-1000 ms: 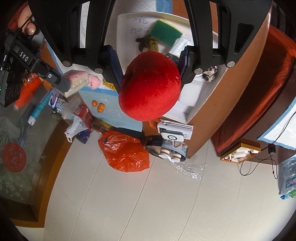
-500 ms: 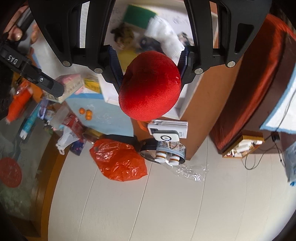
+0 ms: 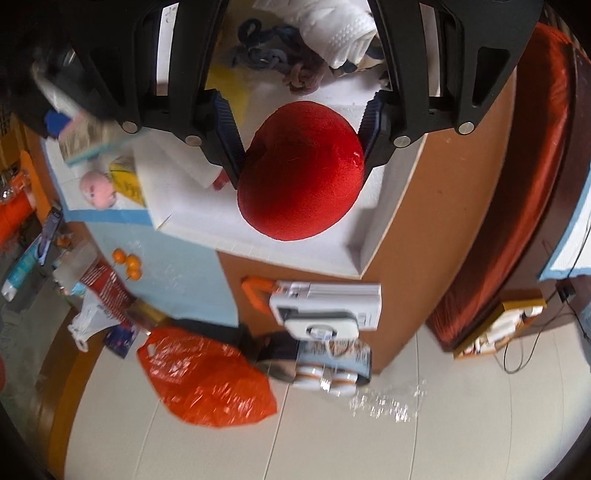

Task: Organize soft objects
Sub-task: 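Carry the red ball in the left tool while the right tool carries the tissue pack to the tray, then open the left tool over the tray while the right tool releases the tissue pack there, then move the left tool to the yellow tissue pack while the right tool approaches the pink plush ball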

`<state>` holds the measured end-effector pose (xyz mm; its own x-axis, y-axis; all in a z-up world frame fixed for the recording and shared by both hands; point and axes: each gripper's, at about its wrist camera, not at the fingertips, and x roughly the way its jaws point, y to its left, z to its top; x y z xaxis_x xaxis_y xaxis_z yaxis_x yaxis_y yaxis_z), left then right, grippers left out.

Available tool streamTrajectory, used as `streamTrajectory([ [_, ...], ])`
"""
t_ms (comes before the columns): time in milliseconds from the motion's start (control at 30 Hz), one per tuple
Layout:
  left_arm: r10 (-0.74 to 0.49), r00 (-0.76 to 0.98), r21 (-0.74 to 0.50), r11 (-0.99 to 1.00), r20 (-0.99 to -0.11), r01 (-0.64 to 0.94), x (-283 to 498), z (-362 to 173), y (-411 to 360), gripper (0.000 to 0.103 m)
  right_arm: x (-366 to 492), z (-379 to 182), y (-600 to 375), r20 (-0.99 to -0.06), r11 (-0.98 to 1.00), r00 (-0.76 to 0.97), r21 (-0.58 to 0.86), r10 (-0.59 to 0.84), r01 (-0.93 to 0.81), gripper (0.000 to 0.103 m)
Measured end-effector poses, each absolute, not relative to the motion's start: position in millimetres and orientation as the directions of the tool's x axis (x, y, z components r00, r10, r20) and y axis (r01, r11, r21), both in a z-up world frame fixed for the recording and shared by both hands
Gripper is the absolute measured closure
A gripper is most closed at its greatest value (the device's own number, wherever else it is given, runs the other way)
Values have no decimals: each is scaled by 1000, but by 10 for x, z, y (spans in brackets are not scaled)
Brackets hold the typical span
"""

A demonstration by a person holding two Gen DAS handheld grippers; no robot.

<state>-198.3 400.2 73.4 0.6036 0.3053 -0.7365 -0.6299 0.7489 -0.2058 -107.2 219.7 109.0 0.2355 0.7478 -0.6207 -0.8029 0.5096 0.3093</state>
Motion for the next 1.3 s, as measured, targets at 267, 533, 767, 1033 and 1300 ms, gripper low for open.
streamTrajectory([
  [267,441,590,-168,688,-676,-706,-2167,823,4057,0,-1223,909,2252,-659,508,239,251,713,-824,13],
  [533,547,597,-179,632,-586,-754,-2518,1124,3985,0,-1445,1030,2222,-622,489,302,151,722,-859,0],
  [767,559,608,-231,599,-564,-766,-2747,1242,3889,0,-1508,1008,2162,-626,481,288,160,725,-862,0],
  [1033,545,623,-235,617,-560,-751,-2687,1301,3618,0,-1346,985,1945,-615,522,301,214,728,-826,0],
  [1300,483,641,-227,665,-597,-712,-2289,1261,3256,0,-949,955,1541,-615,586,331,270,716,-764,0],
])
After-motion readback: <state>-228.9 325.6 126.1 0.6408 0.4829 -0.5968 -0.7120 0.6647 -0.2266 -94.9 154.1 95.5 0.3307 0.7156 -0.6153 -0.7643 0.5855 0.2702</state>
